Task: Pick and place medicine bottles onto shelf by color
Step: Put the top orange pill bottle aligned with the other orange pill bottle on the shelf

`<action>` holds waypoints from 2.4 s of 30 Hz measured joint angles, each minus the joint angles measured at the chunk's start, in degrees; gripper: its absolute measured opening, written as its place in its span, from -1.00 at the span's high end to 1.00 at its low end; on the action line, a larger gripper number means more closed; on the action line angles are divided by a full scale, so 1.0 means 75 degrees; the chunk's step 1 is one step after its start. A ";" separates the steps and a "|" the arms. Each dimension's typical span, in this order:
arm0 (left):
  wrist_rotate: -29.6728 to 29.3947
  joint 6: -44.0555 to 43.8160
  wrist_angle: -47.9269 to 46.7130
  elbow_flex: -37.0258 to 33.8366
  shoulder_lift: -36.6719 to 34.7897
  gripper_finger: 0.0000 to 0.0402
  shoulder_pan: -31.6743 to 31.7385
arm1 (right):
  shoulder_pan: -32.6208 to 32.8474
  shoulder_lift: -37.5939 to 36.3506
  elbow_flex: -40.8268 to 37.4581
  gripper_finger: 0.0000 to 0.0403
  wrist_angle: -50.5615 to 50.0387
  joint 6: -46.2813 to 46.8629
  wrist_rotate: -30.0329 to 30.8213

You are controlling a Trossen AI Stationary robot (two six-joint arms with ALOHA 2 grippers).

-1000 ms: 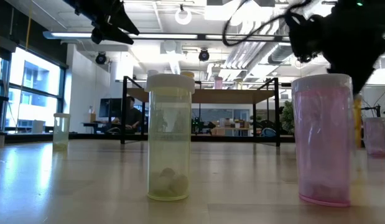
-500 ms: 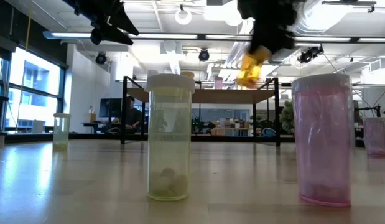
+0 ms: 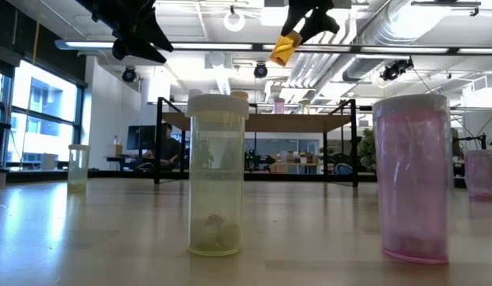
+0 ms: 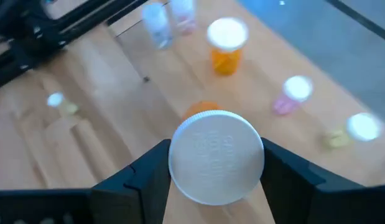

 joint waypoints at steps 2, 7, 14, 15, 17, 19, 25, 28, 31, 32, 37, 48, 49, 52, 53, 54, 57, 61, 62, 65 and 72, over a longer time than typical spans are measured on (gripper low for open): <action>0.0002 -0.0009 -0.0005 0.0000 0.0003 -0.12 0.0002 | -0.0222 0.0294 0.0511 0.00 -0.0371 -0.0079 -0.0003; 0.0002 -0.0011 -0.0008 0.0000 0.0003 -0.12 0.0000 | -0.0441 0.1127 0.1537 -0.01 -0.1256 -0.0153 -0.0006; 0.0002 -0.0011 -0.0008 0.0000 0.0003 -0.12 0.0000 | -0.0386 0.2201 0.2198 -0.01 -0.1532 -0.0629 -0.0063; 0.0002 -0.0012 -0.0010 0.0000 0.0003 -0.12 0.0000 | -0.0388 0.2323 0.2247 -0.01 -0.1536 -0.0705 -0.0115; 0.0002 -0.0013 -0.0011 0.0000 0.0003 -0.12 0.0000 | -0.0389 0.2532 0.2299 -0.01 -0.1513 -0.0853 -0.0178; 0.0002 -0.0014 -0.0011 0.0000 0.0003 -0.12 0.0000 | -0.0389 0.2686 0.2299 -0.01 -0.1481 -0.1059 -0.0176; 0.0002 -0.0014 -0.0011 0.0000 0.0003 -0.12 0.0000 | -0.0389 0.3022 0.2302 -0.01 -0.1018 -0.1598 -0.0175; 0.0002 -0.0014 -0.0014 0.0000 0.0003 -0.12 0.0002 | -0.0389 0.3149 0.2302 -0.01 -0.1010 -0.1661 -0.0178; 0.0002 -0.0014 -0.0013 0.0000 0.0003 -0.12 0.0000 | -0.0389 0.3227 0.2302 -0.01 -0.1014 -0.1663 -0.0184; 0.0002 -0.0014 -0.0014 0.0000 0.0003 -0.12 0.0000 | -0.0389 0.3256 0.2302 -0.01 -0.1039 -0.1663 -0.0185; 0.0002 -0.0043 -0.0014 0.0000 0.0003 -0.12 0.0000 | -0.0389 0.3352 0.2302 -0.01 -0.1365 -0.1663 -0.0224; 0.0005 -0.0040 -0.0014 0.0000 0.0003 -0.12 0.0001 | -0.0486 0.3347 0.2302 -0.02 -0.1432 -0.1660 -0.0227; 0.0005 -0.0036 -0.0014 0.0000 0.0003 -0.12 0.0001 | -0.0496 0.3347 0.2302 -0.02 -0.1435 -0.1660 -0.0225; 0.0002 -0.0034 -0.0014 0.0000 0.0003 -0.12 0.0000 | -0.0534 0.3347 0.2302 -0.02 -0.1435 -0.1662 -0.0172; 0.0005 -0.0025 -0.0014 0.0000 0.0003 -0.12 0.0000 | -0.0540 0.3347 0.2302 -0.02 -0.1435 -0.1663 -0.0172; 0.0005 -0.0014 -0.0014 0.0000 0.0003 -0.12 0.0000 | -0.0540 0.3347 0.2303 -0.02 -0.1435 -0.1663 -0.0169; 0.0005 -0.0014 -0.0014 0.0000 0.0003 -0.12 0.0002 | -0.0535 0.3347 0.2302 -0.05 -0.1426 -0.1663 -0.0172; 0.0005 -0.0014 -0.0014 0.0000 0.0003 -0.12 0.0000 | -0.0535 0.3347 0.2302 -0.14 -0.1413 -0.1663 -0.0172; 0.0005 -0.0014 -0.0014 0.0000 0.0003 -0.12 0.0001 | -0.0535 0.3347 0.2304 -0.16 -0.1397 -0.1663 -0.0169; 0.0005 -0.0014 -0.0015 0.0000 0.0003 -0.12 0.0000 | -0.0538 0.3347 0.2302 -0.19 -0.1320 -0.1663 -0.0169; 0.0005 -0.0014 -0.0015 0.0000 0.0003 -0.12 0.0000 | -0.0547 0.3347 0.2302 -0.19 -0.1228 -0.1663 -0.0166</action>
